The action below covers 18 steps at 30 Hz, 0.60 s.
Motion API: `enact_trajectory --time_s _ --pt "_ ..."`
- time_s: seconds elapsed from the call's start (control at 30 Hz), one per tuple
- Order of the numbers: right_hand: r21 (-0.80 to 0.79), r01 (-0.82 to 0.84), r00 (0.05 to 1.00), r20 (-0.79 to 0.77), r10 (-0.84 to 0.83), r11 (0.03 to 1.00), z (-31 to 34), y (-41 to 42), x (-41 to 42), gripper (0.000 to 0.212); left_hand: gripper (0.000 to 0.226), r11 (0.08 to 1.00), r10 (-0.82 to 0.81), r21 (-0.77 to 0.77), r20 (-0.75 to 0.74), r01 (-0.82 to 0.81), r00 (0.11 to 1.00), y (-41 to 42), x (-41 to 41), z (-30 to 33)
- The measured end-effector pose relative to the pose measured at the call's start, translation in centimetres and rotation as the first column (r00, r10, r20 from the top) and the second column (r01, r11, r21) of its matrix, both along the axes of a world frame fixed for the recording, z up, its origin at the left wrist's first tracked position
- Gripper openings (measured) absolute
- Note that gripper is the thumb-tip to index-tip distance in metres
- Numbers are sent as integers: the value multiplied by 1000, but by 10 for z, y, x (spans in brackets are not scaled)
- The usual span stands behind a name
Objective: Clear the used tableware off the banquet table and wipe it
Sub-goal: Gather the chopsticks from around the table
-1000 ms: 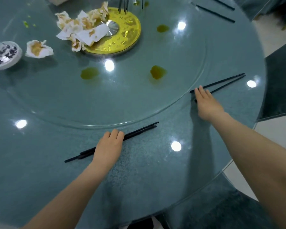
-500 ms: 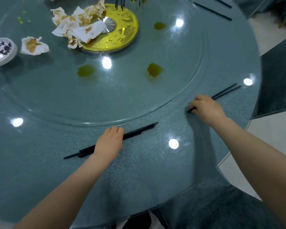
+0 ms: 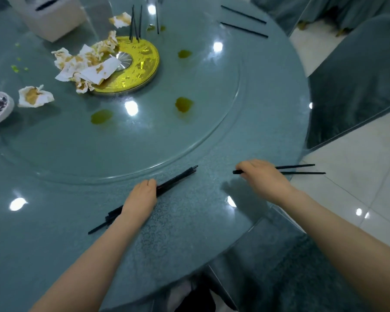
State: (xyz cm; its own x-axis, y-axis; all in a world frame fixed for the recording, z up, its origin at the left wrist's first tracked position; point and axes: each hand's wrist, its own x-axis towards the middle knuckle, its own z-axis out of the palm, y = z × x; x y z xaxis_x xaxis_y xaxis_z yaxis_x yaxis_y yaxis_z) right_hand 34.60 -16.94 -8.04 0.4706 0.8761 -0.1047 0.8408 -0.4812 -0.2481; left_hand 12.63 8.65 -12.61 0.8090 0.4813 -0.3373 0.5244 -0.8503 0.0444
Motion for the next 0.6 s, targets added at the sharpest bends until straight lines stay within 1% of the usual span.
enact_trajectory --time_s 0.03,0.1,0.17,0.3,0.4,0.5,0.53,0.6 --pt "23 18 1000 -17 -18 1000 9 -7 -6 18 26 1000 1 -4 -5 -1 1000 -1 0 1" --pt "51 105 994 -33 -104 993 29 -24 -16 25 25 1000 -5 -31 -8 4 1000 -8 5 4" --pt "50 165 986 -18 -165 985 42 -38 -24 29 23 998 -21 -51 -13 20 1000 -17 9 6" --pt "-6 215 975 55 -214 977 62 -71 -38 33 20 998 -37 -48 -5 37 999 -34 20 14" --pt "-24 265 963 59 -264 964 69 -92 -49 36 12 999 -8 -47 8 8 1000 -39 27 23" --pt "-55 285 958 51 -283 957 76 -106 -59 37 6 999 -4 -46 -17 3 1000 -42 30 30" --pt "-66 286 958 43 -283 956 79 -109 -62 36 6 998 5 -68 -23 -7 1000 -44 32 32" --pt "-67 290 957 32 -288 955 84 -113 -67 36 11 983 43 -178 -24 -46 999 -48 37 33"
